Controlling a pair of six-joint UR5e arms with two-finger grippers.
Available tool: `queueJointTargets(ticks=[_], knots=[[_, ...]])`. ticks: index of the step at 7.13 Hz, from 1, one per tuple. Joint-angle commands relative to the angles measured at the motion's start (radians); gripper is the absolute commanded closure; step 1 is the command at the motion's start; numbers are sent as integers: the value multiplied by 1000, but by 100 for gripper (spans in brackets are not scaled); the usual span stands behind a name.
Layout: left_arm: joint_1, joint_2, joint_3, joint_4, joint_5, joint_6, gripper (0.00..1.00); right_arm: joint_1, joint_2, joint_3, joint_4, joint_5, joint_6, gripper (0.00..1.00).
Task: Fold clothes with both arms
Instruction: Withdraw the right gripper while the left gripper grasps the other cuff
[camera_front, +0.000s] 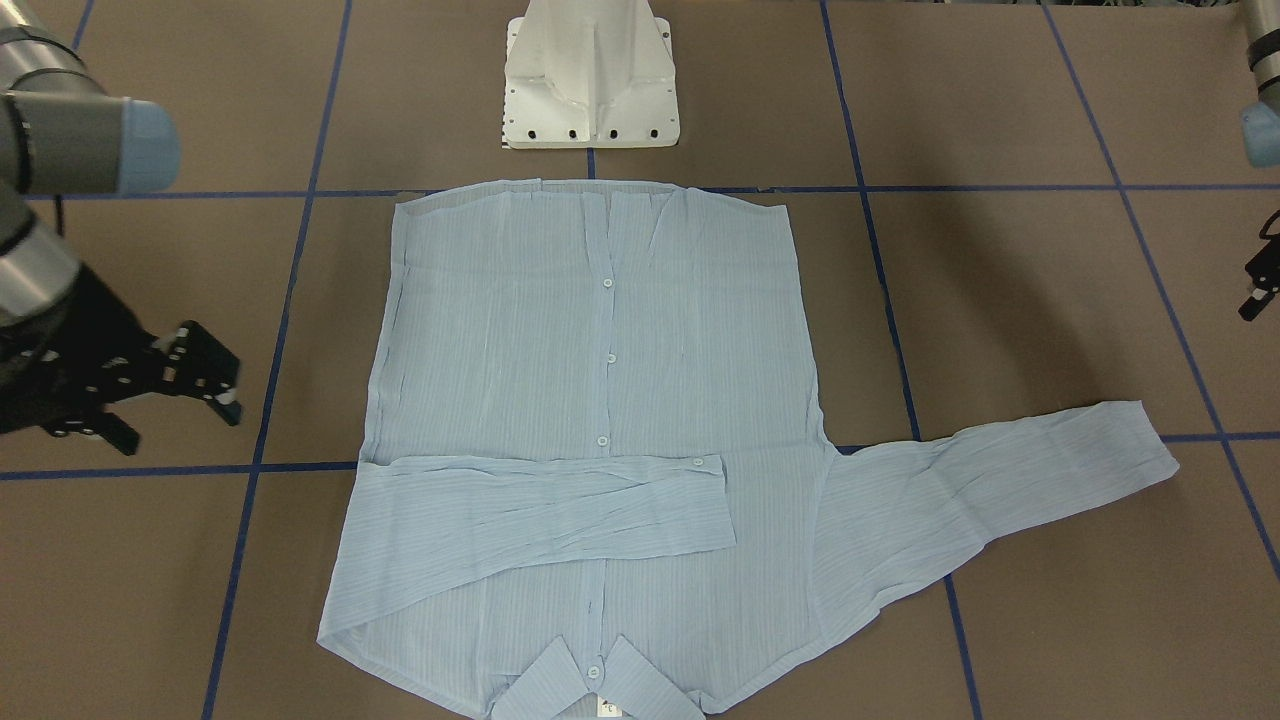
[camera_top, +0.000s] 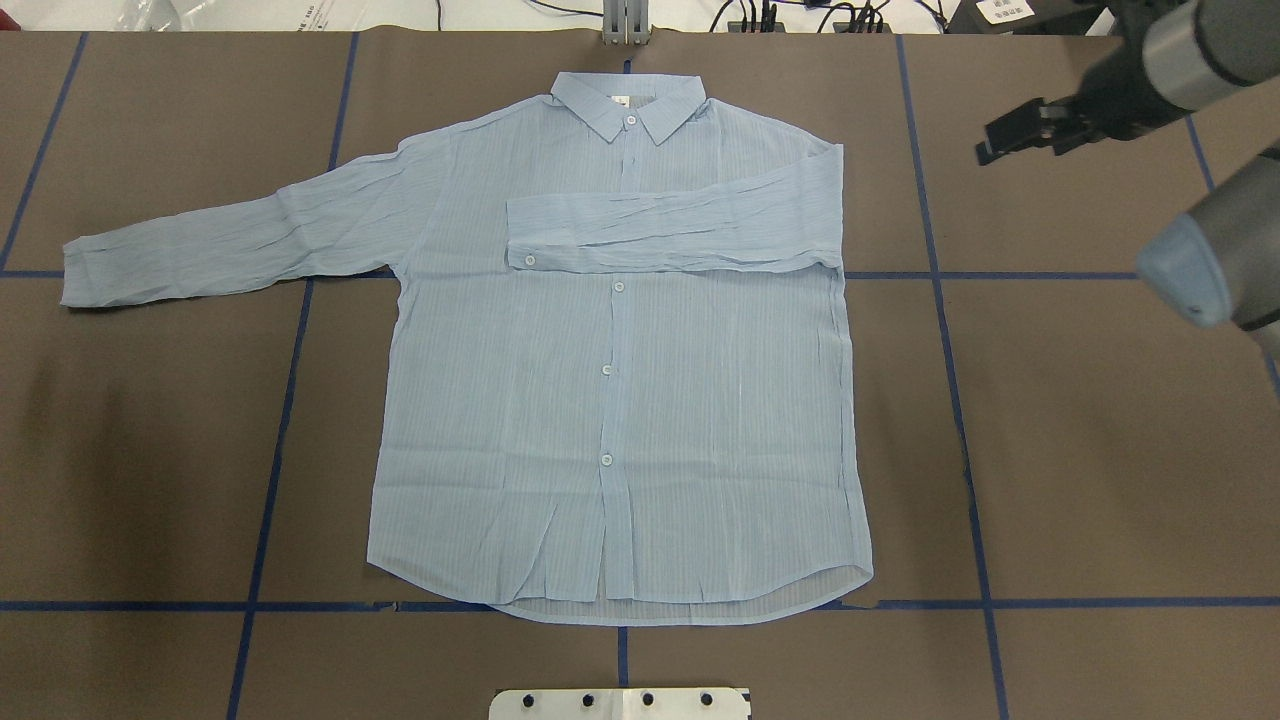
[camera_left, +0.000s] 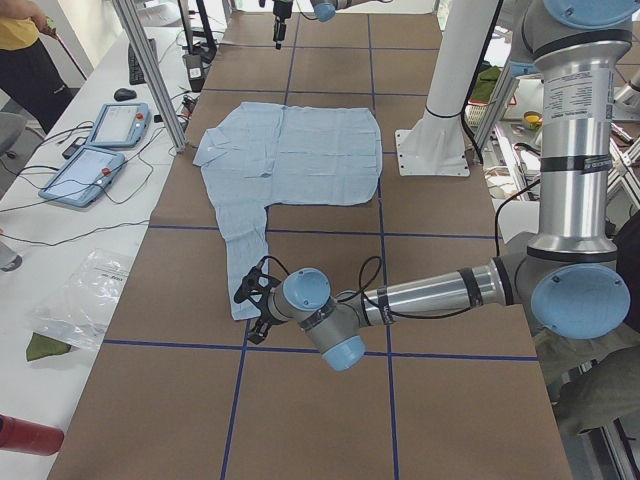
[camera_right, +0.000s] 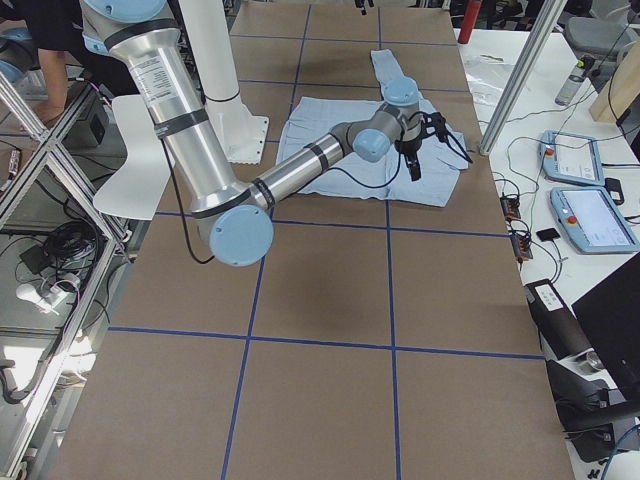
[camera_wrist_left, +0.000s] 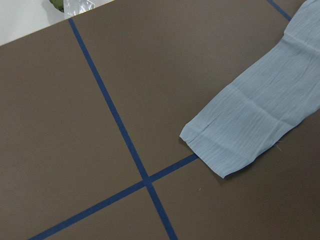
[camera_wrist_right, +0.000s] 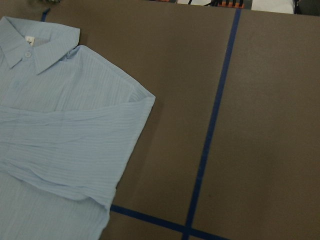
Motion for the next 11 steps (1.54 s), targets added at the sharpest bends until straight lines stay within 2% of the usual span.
queueJointTargets(ticks=[1, 2, 3, 6, 8, 11], knots=[[71, -55, 119, -153, 90, -183, 4, 178, -198, 19, 60, 127, -192, 0], [125, -55, 135, -181, 144, -243, 4, 208, -237, 30, 78, 133, -232, 0], [172, -55, 137, -206, 183, -316, 9, 211, -243, 35, 79, 133, -234, 0], [266, -83, 149, -233, 261, -515, 33, 211, -243, 35, 79, 133, -234, 0], [318, -110, 190, -232, 321, -518, 35, 211, -245, 33, 79, 133, -234, 0], [329, -107, 196, -232, 321, -510, 35, 211, -245, 32, 80, 132, -232, 0]])
